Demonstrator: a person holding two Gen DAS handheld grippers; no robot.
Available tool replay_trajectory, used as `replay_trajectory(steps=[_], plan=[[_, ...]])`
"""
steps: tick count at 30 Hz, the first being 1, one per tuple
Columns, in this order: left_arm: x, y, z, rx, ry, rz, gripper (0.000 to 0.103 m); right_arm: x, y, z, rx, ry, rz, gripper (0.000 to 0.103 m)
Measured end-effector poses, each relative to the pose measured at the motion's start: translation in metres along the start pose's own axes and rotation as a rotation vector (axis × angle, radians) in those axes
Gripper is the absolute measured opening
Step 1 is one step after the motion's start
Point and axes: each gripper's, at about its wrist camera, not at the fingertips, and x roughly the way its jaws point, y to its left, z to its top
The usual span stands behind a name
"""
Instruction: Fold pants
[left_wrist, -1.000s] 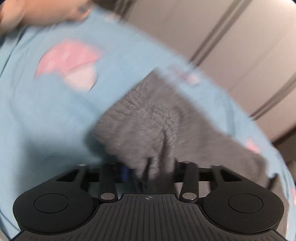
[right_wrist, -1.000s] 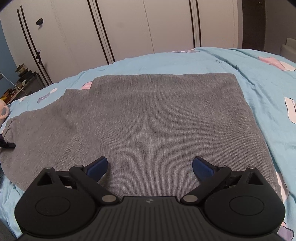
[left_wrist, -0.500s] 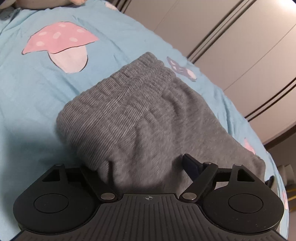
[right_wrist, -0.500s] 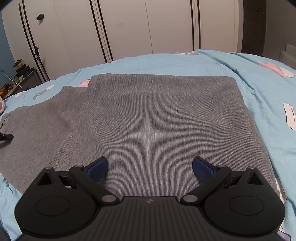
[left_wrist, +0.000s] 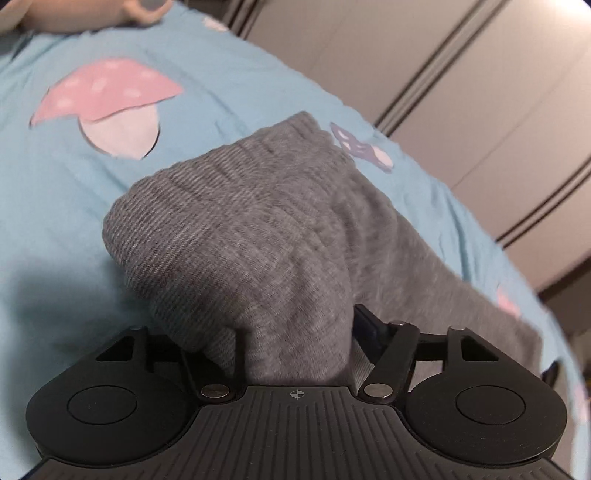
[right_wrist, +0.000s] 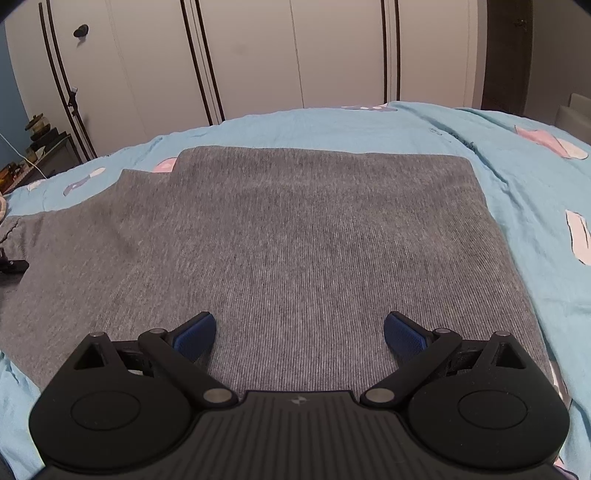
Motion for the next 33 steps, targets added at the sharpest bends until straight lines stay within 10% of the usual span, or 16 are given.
replay_trajectory(steps=[4, 10, 14, 20, 26, 33], plan=[[0.007, -0.001, 0.006, -0.012, 0.037, -0.020, 0.080, 0.000, -0.001, 0.000, 0.006, -0.001, 0.002, 0.099], [-0.008, 0.005, 0.014, -0.110, 0.027, 0.004, 0.040, 0.000, -0.002, 0.000, 0.013, -0.002, 0.005, 0.099], [-0.030, -0.020, 0.016, 0.024, -0.043, 0.018, 0.027, -0.003, -0.007, 0.001, 0.043, -0.010, 0.021, 0.099], [-0.054, -0.042, 0.023, 0.099, -0.105, -0.005, 0.024, -0.010, -0.017, 0.002, 0.117, -0.031, 0.058, 0.099], [-0.041, -0.033, 0.025, -0.035, -0.036, 0.052, 0.023, -0.029, -0.041, 0.002, 0.267, -0.077, 0.062, 0.098], [-0.107, -0.139, 0.010, 0.269, -0.251, -0.063, 0.022, -0.081, -0.092, -0.011, 0.494, -0.222, -0.006, 0.099]])
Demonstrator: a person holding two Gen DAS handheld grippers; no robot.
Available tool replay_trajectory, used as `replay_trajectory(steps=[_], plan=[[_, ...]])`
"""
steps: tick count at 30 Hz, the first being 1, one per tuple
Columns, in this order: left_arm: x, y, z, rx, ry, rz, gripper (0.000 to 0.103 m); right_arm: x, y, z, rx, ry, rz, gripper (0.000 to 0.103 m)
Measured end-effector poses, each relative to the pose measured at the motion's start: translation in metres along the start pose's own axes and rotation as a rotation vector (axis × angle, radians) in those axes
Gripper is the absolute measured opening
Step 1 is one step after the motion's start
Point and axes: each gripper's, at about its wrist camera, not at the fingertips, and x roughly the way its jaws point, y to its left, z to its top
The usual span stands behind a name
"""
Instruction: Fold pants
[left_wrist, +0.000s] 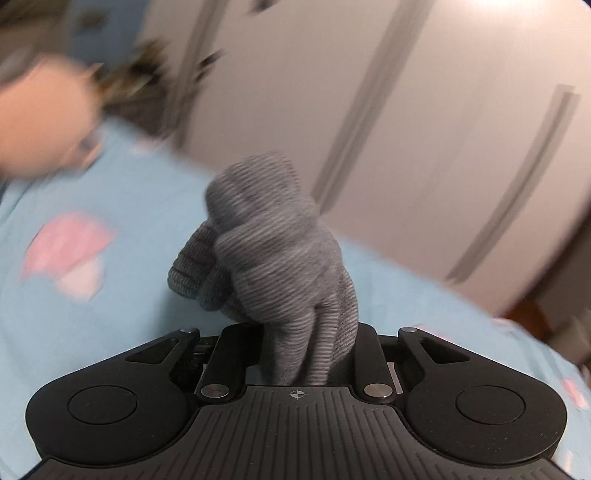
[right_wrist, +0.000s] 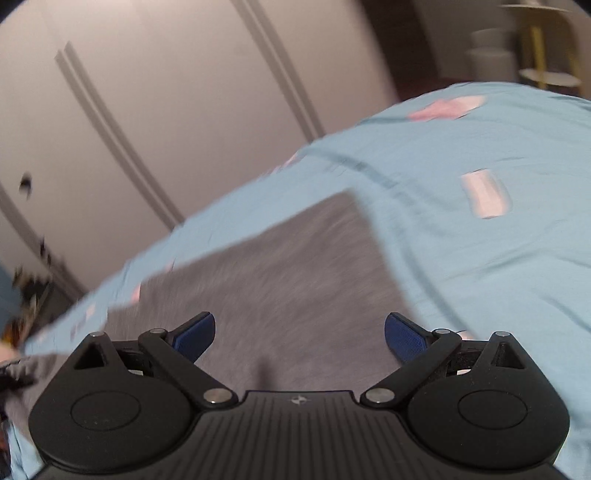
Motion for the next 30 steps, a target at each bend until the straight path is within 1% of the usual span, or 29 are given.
replay_trajectory(steps=[2, 4, 5, 7, 8, 9, 10, 11, 12, 13, 14, 15, 16, 17, 18, 19, 21, 23, 24, 25, 26, 27, 28, 30], plan=[[-0.020, -0.052, 0.003, 0.097, -0.072, -0.091, 0.022, -0.012, -0.015, 0.006, 0.051, -0.039, -0.005, 0.098], [-0.035, -0.107, -0.006, 0.184, -0.122, -0.186, 0.023, -0.024, -0.028, 0.012, 0.097, -0.078, -0.019, 0.098], [-0.039, -0.137, -0.016, 0.226, -0.129, -0.236, 0.024, -0.031, -0.034, 0.015, 0.117, -0.102, -0.022, 0.098], [-0.038, -0.184, -0.043, 0.302, -0.107, -0.294, 0.027, -0.041, -0.044, 0.020, 0.147, -0.133, -0.022, 0.098], [-0.033, -0.208, -0.063, 0.342, -0.074, -0.313, 0.030, -0.046, -0.050, 0.023, 0.158, -0.145, -0.019, 0.098], [-0.029, -0.231, -0.088, 0.394, -0.016, -0.337, 0.037, -0.050, -0.053, 0.023, 0.162, -0.153, -0.019, 0.098], [-0.021, -0.251, -0.113, 0.462, 0.053, -0.358, 0.043, -0.052, -0.056, 0.022, 0.162, -0.157, -0.023, 0.099], [-0.011, -0.271, -0.142, 0.549, 0.140, -0.367, 0.053, -0.054, -0.060, 0.022, 0.159, -0.157, -0.030, 0.099], [0.000, -0.288, -0.173, 0.638, 0.254, -0.352, 0.055, -0.054, -0.064, 0.021, 0.155, -0.151, -0.036, 0.099], [0.008, -0.298, -0.197, 0.708, 0.351, -0.328, 0.055, -0.054, -0.067, 0.018, 0.158, -0.140, -0.043, 0.099], [0.013, -0.301, -0.216, 0.754, 0.420, -0.314, 0.055, -0.052, -0.074, 0.017, 0.171, -0.122, -0.046, 0.099], [0.009, -0.299, -0.229, 0.792, 0.417, -0.307, 0.056, -0.052, -0.079, 0.015, 0.188, -0.107, -0.042, 0.099], [-0.001, -0.294, -0.232, 0.825, 0.357, -0.309, 0.058, -0.053, -0.082, 0.013, 0.202, -0.098, -0.033, 0.099], [-0.010, -0.288, -0.230, 0.844, 0.318, -0.322, 0.070, -0.053, -0.085, 0.012, 0.206, -0.092, -0.022, 0.099], [-0.022, -0.282, -0.226, 0.843, 0.296, -0.336, 0.080, -0.054, -0.085, 0.011, 0.200, -0.088, -0.013, 0.099], [-0.032, -0.277, -0.216, 0.819, 0.272, -0.345, 0.084, -0.053, -0.085, 0.010, 0.194, -0.085, -0.006, 0.099], [-0.061, -0.256, -0.191, 0.721, 0.207, -0.386, 0.099, -0.049, -0.082, 0.010, 0.188, -0.069, 0.010, 0.099], [-0.072, -0.223, -0.158, 0.577, 0.143, -0.416, 0.101, -0.044, -0.074, 0.009, 0.188, -0.042, 0.052, 0.099], [-0.071, -0.203, -0.142, 0.492, 0.117, -0.395, 0.101, -0.041, -0.070, 0.008, 0.193, -0.019, 0.087, 0.099], [-0.069, -0.187, -0.128, 0.417, 0.094, -0.347, 0.102, -0.037, -0.064, 0.007, 0.199, 0.008, 0.123, 0.099], [-0.063, -0.163, -0.119, 0.331, 0.069, -0.262, 0.102, -0.033, -0.057, 0.006, 0.201, 0.036, 0.157, 0.099], [-0.056, -0.146, -0.115, 0.266, 0.065, -0.175, 0.102, -0.030, -0.048, 0.005, 0.193, 0.064, 0.180, 0.099], [-0.048, -0.125, -0.112, 0.202, 0.076, -0.084, 0.102, -0.024, -0.040, 0.004, 0.183, 0.093, 0.195, 0.099], [-0.028, -0.081, -0.110, 0.066, 0.133, 0.055, 0.102, -0.013, -0.027, 0.001, 0.195, 0.137, 0.214, 0.099]])
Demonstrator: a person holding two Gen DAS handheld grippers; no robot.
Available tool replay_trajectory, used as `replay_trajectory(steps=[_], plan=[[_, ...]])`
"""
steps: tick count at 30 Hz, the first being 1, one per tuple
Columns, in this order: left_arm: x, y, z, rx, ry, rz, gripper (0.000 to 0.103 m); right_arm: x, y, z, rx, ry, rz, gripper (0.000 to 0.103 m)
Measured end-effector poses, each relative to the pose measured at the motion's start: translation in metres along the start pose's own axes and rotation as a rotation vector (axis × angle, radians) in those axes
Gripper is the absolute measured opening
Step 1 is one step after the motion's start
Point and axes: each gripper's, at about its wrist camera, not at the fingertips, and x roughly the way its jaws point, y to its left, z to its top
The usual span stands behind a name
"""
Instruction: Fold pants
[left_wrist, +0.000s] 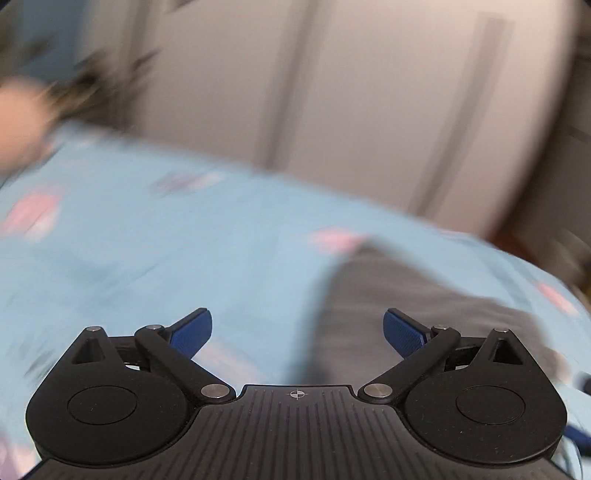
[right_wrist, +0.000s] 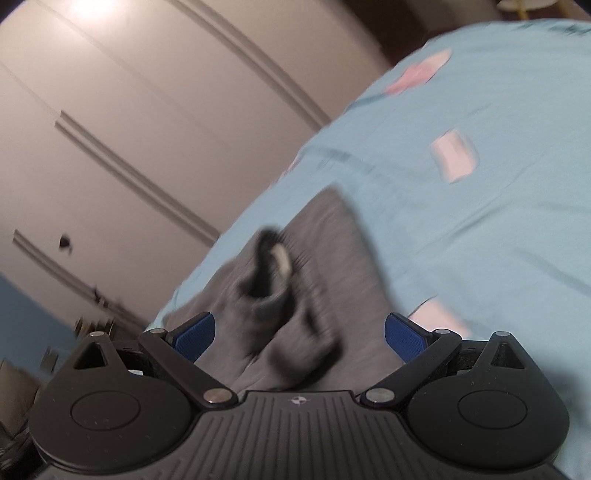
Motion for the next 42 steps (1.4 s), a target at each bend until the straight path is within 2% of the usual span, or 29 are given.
replay_trajectory(steps=[3, 6, 8, 13, 16, 21, 27, 29, 30, 31, 34, 35, 39, 40, 42], plan=[[0.021, 0.055, -0.007, -0.211, 0.094, 0.121, 0.102, 0.017, 0.008, -0.005, 0.032, 0.050, 0.001, 0.099], [0.033, 0.080, -0.008, -0.333, 0.140, 0.182, 0.102, 0.027, 0.020, -0.009, -0.015, 0.047, -0.054, 0.096], [0.035, 0.082, -0.005, -0.329, 0.146, 0.189, 0.102, 0.037, 0.018, -0.007, 0.010, 0.056, -0.072, 0.093], [0.045, 0.060, -0.001, -0.168, 0.138, 0.191, 0.102, 0.050, 0.025, -0.006, 0.033, 0.050, -0.103, 0.094], [0.047, 0.060, -0.007, -0.171, 0.154, 0.176, 0.102, 0.055, 0.030, -0.003, 0.058, 0.044, -0.122, 0.095], [0.057, 0.071, -0.010, -0.234, 0.182, 0.162, 0.102, 0.056, 0.042, 0.001, 0.049, 0.009, -0.130, 0.095], [0.058, 0.065, -0.011, -0.202, 0.190, 0.160, 0.102, 0.083, 0.041, -0.001, 0.055, 0.045, -0.177, 0.095], [0.059, 0.064, -0.011, -0.200, 0.191, 0.162, 0.102, 0.089, 0.045, -0.002, 0.021, 0.037, -0.197, 0.088], [0.059, 0.064, -0.011, -0.198, 0.190, 0.162, 0.102, 0.090, 0.046, -0.002, -0.001, 0.025, -0.212, 0.065], [0.060, 0.064, -0.011, -0.194, 0.190, 0.165, 0.102, 0.091, 0.047, -0.001, -0.016, 0.028, -0.218, 0.057], [0.061, 0.063, -0.012, -0.179, 0.192, 0.172, 0.102, 0.083, 0.050, 0.006, 0.005, 0.016, -0.191, 0.050], [0.061, 0.063, -0.012, -0.177, 0.191, 0.171, 0.102, 0.075, 0.055, 0.009, 0.022, -0.004, -0.153, 0.049], [0.059, 0.066, -0.011, -0.196, 0.192, 0.166, 0.102, 0.032, 0.070, 0.017, 0.060, -0.132, 0.084, 0.047], [0.059, 0.066, -0.011, -0.200, 0.191, 0.166, 0.102, 0.022, 0.070, 0.015, 0.047, -0.173, 0.108, 0.048], [0.060, 0.065, -0.011, -0.195, 0.193, 0.167, 0.102, 0.017, 0.060, 0.011, 0.018, -0.201, 0.068, 0.049]])
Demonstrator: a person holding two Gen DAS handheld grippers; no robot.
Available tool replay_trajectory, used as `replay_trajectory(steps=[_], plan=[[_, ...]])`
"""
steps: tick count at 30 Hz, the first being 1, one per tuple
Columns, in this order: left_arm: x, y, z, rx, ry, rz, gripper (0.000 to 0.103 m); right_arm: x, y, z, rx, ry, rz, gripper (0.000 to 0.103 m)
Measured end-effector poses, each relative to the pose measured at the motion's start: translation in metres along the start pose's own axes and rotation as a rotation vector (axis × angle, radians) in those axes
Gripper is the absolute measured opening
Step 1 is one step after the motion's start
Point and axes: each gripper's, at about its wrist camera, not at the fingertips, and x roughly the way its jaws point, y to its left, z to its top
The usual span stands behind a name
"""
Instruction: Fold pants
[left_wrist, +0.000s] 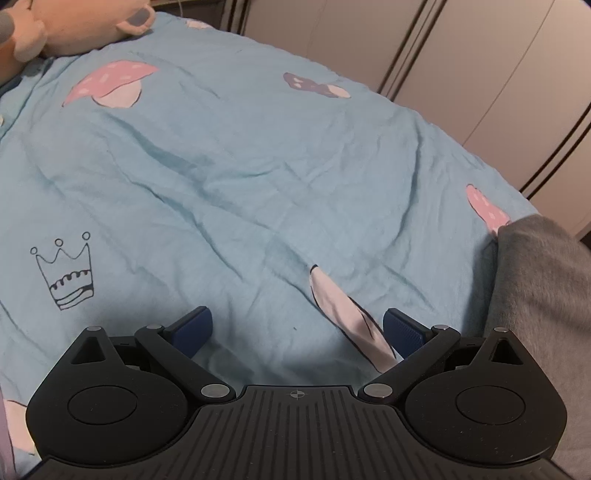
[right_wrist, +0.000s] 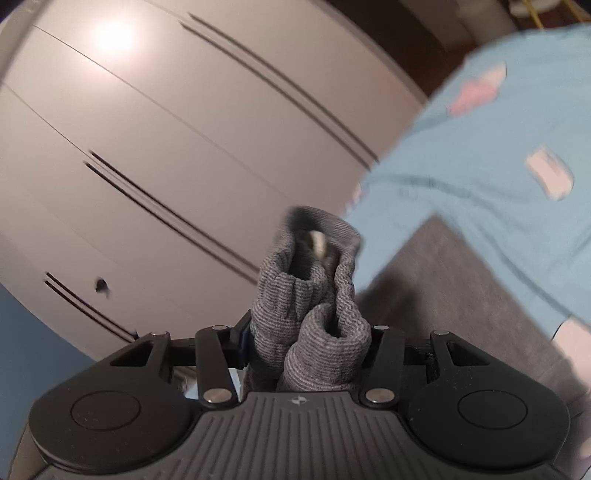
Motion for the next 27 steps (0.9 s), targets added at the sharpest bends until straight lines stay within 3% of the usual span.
replay_trajectory(steps=[1, 3, 4, 7, 11, 13, 14, 15, 16, 19, 22, 27], plan=[[0.000, -0.001, 0.000, 0.006, 0.000, 0.000, 0.102, 0.005, -0.010, -0.002, -0.023, 0.014, -0.074, 0.052], [0.000, -0.003, -0.001, 0.024, 0.000, 0.002, 0.102, 0.028, -0.036, -0.013, -0.085, 0.137, -0.327, 0.062], [0.000, -0.003, -0.001, 0.030, -0.001, 0.002, 0.102, 0.033, -0.050, -0.019, -0.071, 0.188, -0.379, 0.062], [-0.001, -0.003, -0.001, 0.035, 0.002, 0.001, 0.102, 0.011, -0.038, -0.008, -0.047, 0.115, -0.312, 0.071], [0.000, -0.008, -0.002, 0.057, 0.004, 0.006, 0.102, -0.022, -0.006, 0.001, -0.225, -0.041, -0.359, 0.072], [0.000, -0.011, -0.004, 0.078, 0.005, 0.008, 0.102, -0.032, -0.004, 0.002, -0.238, -0.065, -0.302, 0.069], [0.000, -0.012, -0.004, 0.087, 0.006, 0.005, 0.102, -0.035, -0.003, 0.001, -0.239, -0.061, -0.258, 0.063], [-0.001, -0.013, -0.005, 0.094, 0.006, 0.004, 0.102, -0.032, -0.003, -0.002, -0.242, -0.045, -0.231, 0.045], [-0.001, -0.014, -0.005, 0.100, 0.007, 0.001, 0.102, -0.028, -0.003, -0.005, -0.249, -0.018, -0.221, 0.035], [0.000, -0.014, -0.006, 0.109, 0.010, 0.000, 0.102, -0.009, -0.013, -0.011, -0.235, 0.068, -0.238, 0.035], [0.002, -0.016, -0.007, 0.122, 0.015, 0.011, 0.102, 0.003, -0.019, -0.014, -0.288, 0.108, -0.318, 0.035], [0.004, -0.022, -0.011, 0.174, 0.017, 0.030, 0.102, -0.007, -0.029, -0.019, -0.255, 0.173, -0.337, 0.040]])
